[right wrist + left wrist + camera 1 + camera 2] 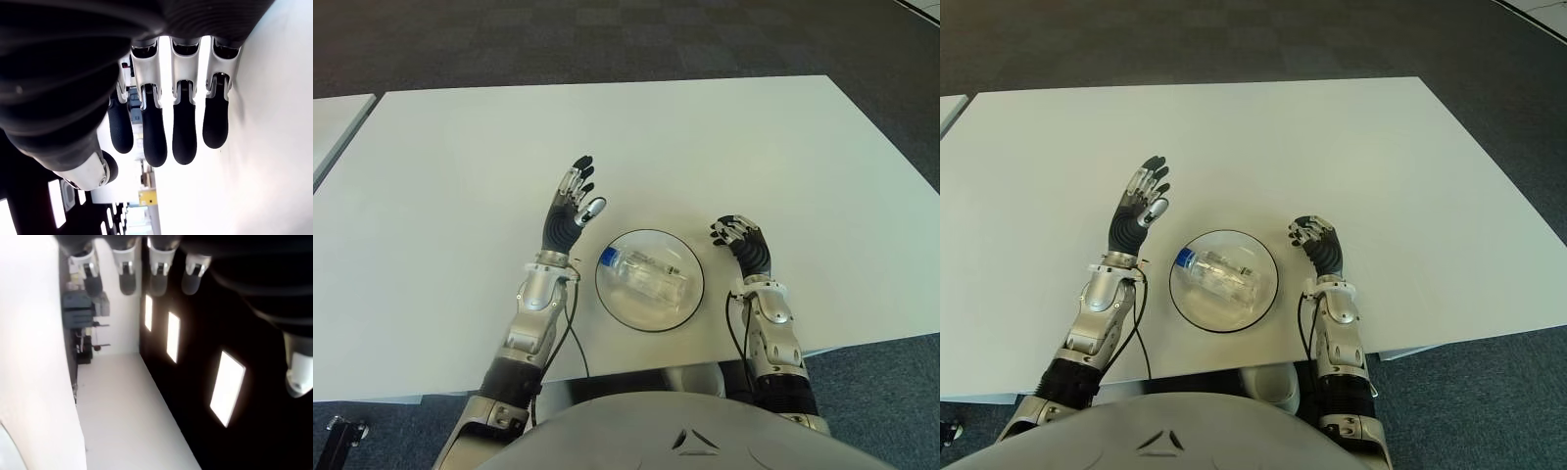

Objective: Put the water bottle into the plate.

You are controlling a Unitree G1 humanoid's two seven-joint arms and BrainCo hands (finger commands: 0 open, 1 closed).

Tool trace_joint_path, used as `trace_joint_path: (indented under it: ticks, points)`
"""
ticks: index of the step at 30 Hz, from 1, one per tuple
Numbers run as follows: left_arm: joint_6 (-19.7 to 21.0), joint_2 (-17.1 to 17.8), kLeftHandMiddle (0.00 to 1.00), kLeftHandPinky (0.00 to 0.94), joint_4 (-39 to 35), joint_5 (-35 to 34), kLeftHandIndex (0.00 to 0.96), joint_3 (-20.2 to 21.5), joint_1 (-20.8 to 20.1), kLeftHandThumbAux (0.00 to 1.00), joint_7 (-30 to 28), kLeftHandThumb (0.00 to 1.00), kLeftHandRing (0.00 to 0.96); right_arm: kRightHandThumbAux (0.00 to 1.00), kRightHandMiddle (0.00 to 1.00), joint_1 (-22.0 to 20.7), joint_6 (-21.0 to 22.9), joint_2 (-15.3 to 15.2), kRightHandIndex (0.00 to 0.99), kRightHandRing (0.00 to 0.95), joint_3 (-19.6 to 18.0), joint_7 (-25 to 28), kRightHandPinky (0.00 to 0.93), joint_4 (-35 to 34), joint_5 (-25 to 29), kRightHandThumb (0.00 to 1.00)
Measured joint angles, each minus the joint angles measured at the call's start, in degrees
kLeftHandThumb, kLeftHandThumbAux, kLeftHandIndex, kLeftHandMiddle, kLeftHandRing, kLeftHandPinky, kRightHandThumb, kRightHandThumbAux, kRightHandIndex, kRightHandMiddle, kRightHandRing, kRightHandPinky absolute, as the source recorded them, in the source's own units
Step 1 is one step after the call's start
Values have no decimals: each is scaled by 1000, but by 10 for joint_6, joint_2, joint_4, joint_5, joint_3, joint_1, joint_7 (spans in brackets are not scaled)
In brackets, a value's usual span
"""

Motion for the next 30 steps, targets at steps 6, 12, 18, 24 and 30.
trace_joint_path:
  ticks: [6,12,18,24,30]
  points:
    - [16,-16,0,65,1,-28,0,28,17,554,-24,156,0,732,509,0,0,2,430,507,0,2,519,0,0,708]
    - [29,-30,41,162,5,-39,50,51,25,590,-41,159,38,732,511,0,0,3,430,507,1,1,523,0,-2,708]
    - [47,-32,243,373,4,-38,236,75,44,657,-44,159,268,733,507,0,0,3,430,504,1,-2,511,-1,-2,708]
    - [68,-32,345,451,3,-31,310,95,70,742,-42,125,380,733,508,0,0,2,430,504,1,-2,513,0,-2,709]
    - [76,-41,404,474,4,-12,355,109,84,785,-31,94,432,733,510,0,0,2,430,505,0,-1,518,2,-2,708]
